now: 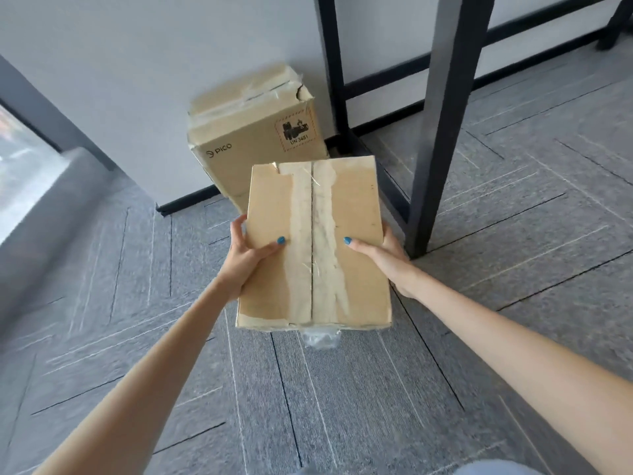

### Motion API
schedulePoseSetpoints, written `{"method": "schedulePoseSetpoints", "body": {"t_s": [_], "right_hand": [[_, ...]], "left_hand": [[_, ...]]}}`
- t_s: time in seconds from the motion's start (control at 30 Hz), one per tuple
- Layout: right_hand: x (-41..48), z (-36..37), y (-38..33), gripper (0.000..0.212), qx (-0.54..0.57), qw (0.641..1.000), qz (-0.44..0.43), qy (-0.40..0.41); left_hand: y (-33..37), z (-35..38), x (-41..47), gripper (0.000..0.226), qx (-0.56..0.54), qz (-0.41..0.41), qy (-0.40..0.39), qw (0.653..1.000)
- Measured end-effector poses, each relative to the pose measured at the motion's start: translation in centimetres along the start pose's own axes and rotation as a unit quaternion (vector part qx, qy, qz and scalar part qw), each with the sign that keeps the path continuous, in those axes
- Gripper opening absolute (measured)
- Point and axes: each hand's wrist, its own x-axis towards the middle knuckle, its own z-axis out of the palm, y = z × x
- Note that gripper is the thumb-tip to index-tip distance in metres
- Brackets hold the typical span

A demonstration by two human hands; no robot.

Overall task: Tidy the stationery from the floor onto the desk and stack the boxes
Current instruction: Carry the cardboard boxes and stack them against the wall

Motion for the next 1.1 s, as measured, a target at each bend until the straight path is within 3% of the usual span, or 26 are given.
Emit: {"method": "schedulePoseSetpoints", "body": {"t_s": [0.23,0.47,0.7,0.93,1.1], "right_hand": [[4.2,2.8,-12.5,0.071,-0.022,0.999,-0.021,0.009],[6.1,4.9,-25.8,0.058,-0.074,0.997,0.002,-0.033],[9.5,3.3,-29.1,0.045,-0.102,0.992,0.040,-0.068],[13.2,3.4,-33.2,0.043,-0.103,0.991,-0.005,-0.084],[16.0,5.8,-35.1,0.066,-0.091,0.991,-0.016,-0.093]], "left_hand": [[10.5,-5.0,3.6,0.079,-0.040,0.036,-0.004,0.999],[19.3,-10.0,5.3,0.076,-0.069,-0.012,-0.026,0.997],[21.6,-9.3,8.8,0.082,-0.079,-0.038,-0.015,0.996],[26.4,-10.4,10.8,0.076,-0.081,0.010,0.011,0.997],[29.7,-13.0,11.8,0.077,-0.054,0.012,0.031,0.998]]}}
